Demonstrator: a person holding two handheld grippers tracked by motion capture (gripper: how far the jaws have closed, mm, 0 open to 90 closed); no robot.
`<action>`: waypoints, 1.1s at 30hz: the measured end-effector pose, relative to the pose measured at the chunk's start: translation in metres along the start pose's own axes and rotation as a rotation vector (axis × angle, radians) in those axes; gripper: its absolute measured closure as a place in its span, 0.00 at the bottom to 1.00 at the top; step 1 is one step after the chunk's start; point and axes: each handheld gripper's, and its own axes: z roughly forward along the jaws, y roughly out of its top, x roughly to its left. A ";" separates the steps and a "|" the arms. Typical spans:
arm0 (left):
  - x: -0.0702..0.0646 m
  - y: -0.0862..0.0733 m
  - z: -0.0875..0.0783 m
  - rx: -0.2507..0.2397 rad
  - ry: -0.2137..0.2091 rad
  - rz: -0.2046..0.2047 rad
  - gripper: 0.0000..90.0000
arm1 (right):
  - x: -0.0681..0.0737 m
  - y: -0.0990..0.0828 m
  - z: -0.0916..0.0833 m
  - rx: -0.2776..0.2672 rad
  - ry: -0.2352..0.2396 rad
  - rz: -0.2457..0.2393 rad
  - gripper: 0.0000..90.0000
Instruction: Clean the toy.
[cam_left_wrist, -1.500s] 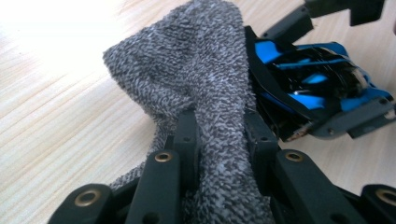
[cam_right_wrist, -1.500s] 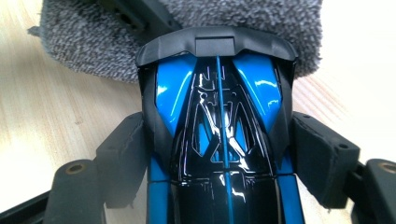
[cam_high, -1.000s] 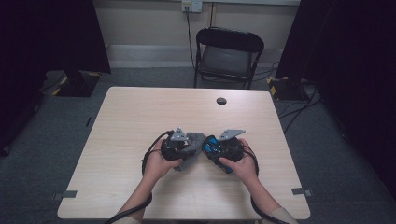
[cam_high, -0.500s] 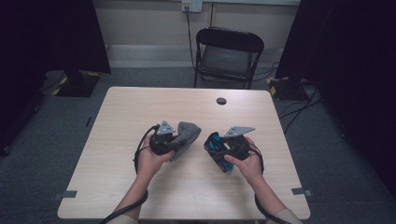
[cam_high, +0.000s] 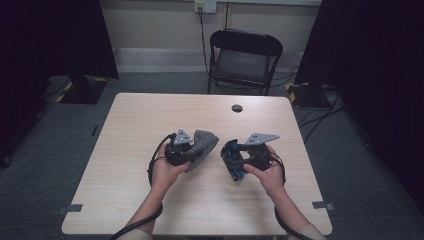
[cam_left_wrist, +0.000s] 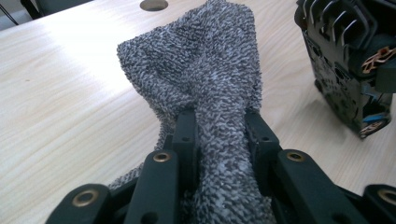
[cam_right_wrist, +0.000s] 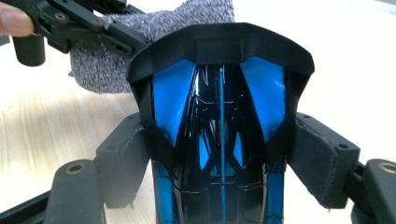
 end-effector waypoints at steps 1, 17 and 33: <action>-0.001 0.001 0.000 -0.003 0.002 0.003 0.78 | 0.000 0.001 -0.001 -0.006 0.003 0.000 0.29; -0.010 0.020 -0.008 -0.072 -0.003 0.026 0.78 | 0.007 0.013 -0.003 -0.044 0.028 -0.009 0.29; -0.029 0.018 -0.004 -0.046 -0.069 0.082 0.79 | 0.008 0.021 -0.001 -0.050 -0.014 -0.010 0.28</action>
